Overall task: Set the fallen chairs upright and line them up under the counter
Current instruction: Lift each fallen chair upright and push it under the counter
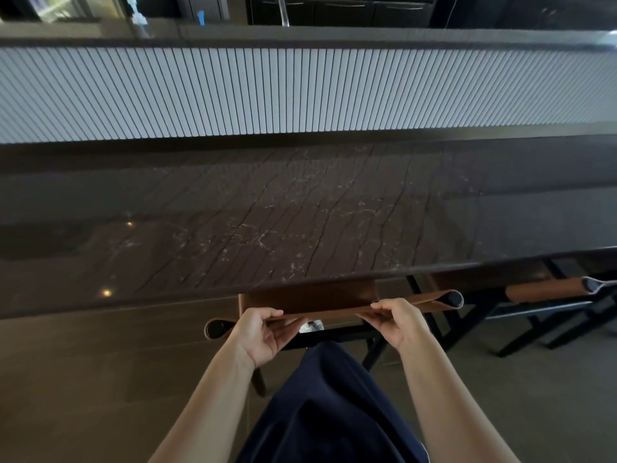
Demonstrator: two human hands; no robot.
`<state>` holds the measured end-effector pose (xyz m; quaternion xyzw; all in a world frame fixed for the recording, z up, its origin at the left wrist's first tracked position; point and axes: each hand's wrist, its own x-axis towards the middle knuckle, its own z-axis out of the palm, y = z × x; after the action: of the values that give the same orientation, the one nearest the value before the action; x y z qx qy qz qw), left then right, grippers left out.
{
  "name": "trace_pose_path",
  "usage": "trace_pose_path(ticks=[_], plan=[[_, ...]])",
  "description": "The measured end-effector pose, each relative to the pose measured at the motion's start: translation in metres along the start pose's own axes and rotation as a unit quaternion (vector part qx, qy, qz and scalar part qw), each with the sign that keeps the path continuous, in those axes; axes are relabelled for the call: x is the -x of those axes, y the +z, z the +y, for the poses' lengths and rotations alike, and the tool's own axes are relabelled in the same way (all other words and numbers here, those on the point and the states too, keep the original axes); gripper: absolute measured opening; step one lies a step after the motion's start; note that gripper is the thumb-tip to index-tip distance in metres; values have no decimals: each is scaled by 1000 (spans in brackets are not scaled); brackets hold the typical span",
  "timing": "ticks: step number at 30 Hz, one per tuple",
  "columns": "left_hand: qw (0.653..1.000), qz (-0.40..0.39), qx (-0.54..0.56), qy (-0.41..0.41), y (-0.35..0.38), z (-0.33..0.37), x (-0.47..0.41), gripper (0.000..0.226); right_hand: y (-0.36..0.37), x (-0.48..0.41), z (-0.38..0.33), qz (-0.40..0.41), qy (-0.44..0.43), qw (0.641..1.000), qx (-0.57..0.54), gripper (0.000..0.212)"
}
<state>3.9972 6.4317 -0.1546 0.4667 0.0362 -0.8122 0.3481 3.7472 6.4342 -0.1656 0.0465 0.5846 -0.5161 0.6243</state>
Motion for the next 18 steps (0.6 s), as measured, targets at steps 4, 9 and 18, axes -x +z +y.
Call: trace_pose_path(ticks=[4, 9, 18], plan=[[1000, 11, 0, 2, 3, 1, 3, 32, -1, 3, 0, 2, 6, 1000, 12, 21], [998, 53, 23, 9, 13, -1, 9, 30, 0, 12, -3, 14, 13, 1000, 7, 12], [990, 105, 51, 85, 30, -22, 36, 39, -12, 47, -14, -15, 35, 999, 12, 21]])
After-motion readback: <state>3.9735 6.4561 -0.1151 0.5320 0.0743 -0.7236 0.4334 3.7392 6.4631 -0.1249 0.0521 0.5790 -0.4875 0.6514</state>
